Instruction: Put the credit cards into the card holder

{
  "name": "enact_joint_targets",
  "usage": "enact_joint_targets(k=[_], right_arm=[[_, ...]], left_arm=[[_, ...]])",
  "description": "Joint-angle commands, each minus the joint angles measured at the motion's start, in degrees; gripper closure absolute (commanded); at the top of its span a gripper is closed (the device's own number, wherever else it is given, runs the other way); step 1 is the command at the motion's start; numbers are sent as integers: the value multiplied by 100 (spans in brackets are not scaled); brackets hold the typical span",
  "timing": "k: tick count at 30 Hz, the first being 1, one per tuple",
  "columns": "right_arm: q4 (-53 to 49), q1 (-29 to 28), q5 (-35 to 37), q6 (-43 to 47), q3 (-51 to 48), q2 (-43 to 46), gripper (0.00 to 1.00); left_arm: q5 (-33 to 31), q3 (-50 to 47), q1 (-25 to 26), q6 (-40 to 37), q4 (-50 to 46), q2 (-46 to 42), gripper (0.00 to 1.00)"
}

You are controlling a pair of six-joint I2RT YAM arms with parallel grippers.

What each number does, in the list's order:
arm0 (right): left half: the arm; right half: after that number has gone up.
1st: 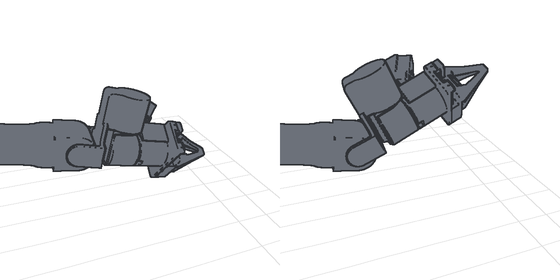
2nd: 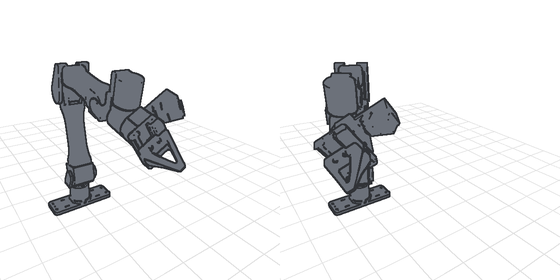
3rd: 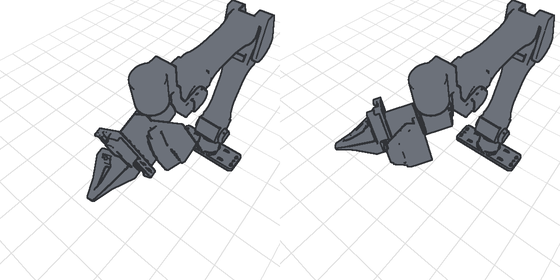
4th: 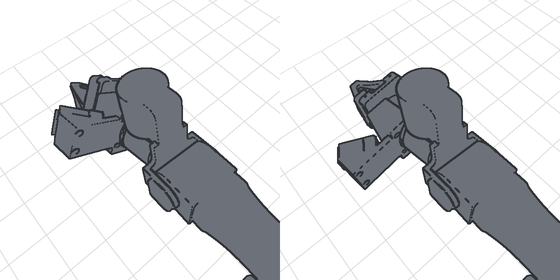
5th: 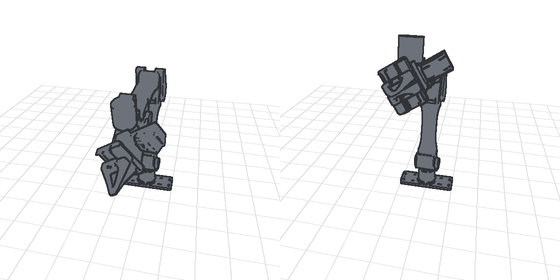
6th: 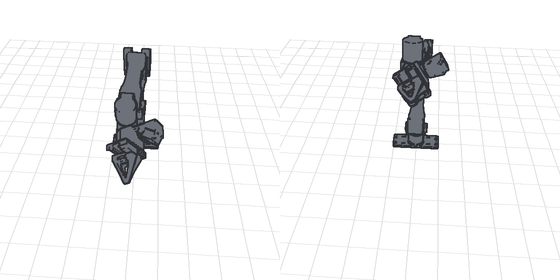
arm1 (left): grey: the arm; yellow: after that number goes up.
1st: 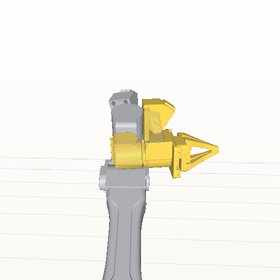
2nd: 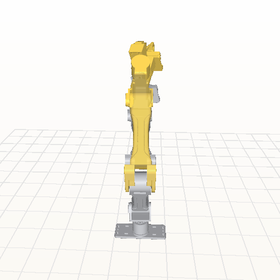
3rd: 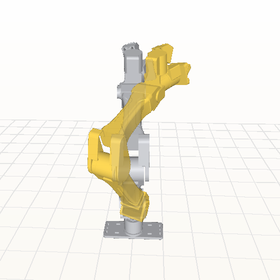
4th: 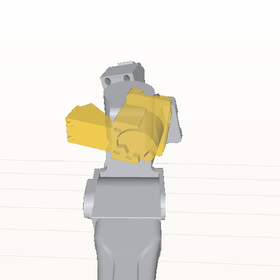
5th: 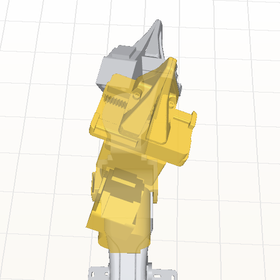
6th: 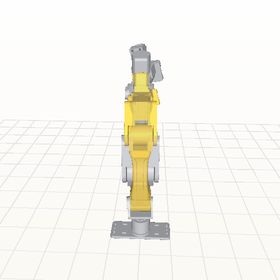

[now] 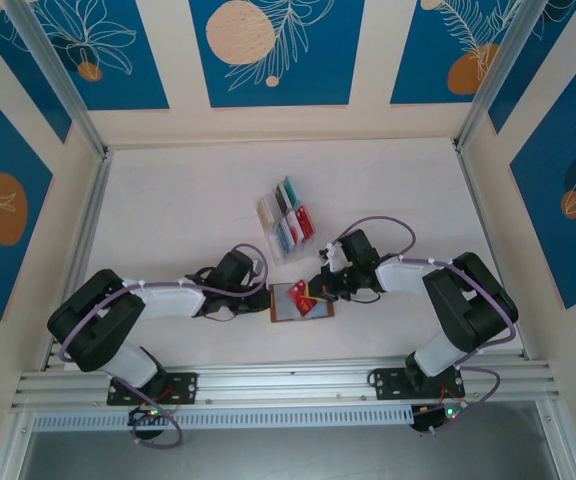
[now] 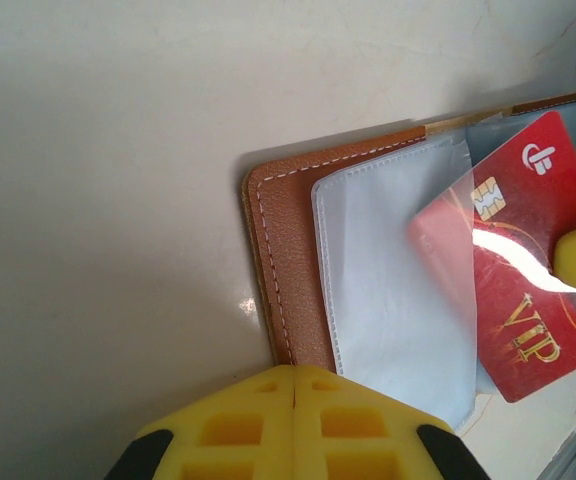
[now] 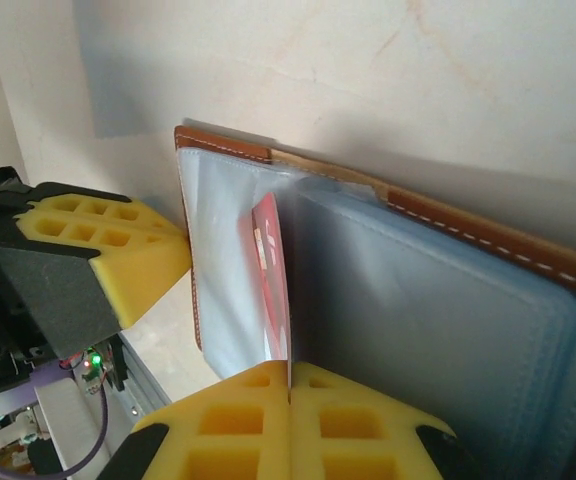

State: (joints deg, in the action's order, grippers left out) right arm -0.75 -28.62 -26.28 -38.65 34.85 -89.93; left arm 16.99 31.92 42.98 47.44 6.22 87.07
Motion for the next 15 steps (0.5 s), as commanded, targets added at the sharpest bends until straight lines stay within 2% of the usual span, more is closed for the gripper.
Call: enact_joint_targets(k=[1,8,15], right_arm=[[136,-97,532,-301,-181,-64,100],[169,-348,1011,-568,-170,-50,100],[225,-452,1156,-744,-119,-217,100]], left_arm=[[-3,-100,-7,-60,-382,152,100],[-25,-167,15,-47,-373,148,100],[-113,-269,53,-46,-471,75,100]])
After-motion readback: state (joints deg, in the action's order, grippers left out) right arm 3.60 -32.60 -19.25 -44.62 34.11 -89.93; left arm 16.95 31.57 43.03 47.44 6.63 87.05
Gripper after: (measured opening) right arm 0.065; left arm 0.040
